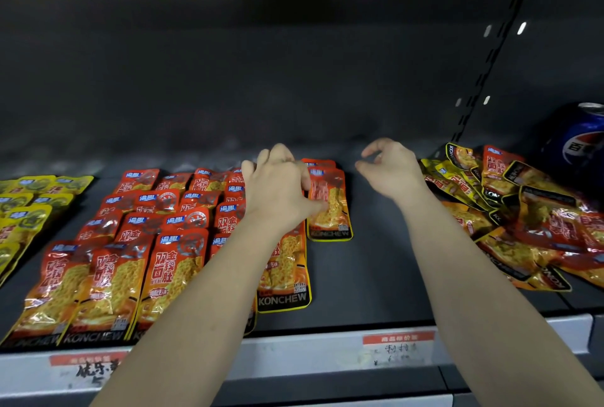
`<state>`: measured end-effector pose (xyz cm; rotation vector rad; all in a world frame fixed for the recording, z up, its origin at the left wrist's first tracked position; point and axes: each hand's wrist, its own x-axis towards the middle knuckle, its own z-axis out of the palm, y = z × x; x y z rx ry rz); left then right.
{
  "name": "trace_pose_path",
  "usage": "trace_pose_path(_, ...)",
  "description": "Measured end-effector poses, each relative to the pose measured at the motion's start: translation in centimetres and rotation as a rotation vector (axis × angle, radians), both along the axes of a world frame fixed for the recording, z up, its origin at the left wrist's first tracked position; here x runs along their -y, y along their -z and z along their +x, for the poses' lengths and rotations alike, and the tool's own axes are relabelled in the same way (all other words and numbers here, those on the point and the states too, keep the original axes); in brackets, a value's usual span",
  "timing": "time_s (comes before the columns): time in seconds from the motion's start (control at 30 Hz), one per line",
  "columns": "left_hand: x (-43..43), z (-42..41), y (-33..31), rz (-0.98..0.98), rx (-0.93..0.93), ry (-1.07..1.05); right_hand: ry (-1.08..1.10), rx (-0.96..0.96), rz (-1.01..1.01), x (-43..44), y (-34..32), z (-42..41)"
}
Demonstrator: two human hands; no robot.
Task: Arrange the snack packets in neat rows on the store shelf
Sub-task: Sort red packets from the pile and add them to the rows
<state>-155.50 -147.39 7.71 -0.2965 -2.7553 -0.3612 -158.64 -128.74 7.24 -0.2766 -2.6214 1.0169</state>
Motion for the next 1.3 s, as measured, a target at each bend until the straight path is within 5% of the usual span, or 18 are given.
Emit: trace_pose_path(1.3,-0.8,0.0,0.1,0.029,0.007,0.129,-0.089,0.091,0.002,-0.1,-0.5,0.0)
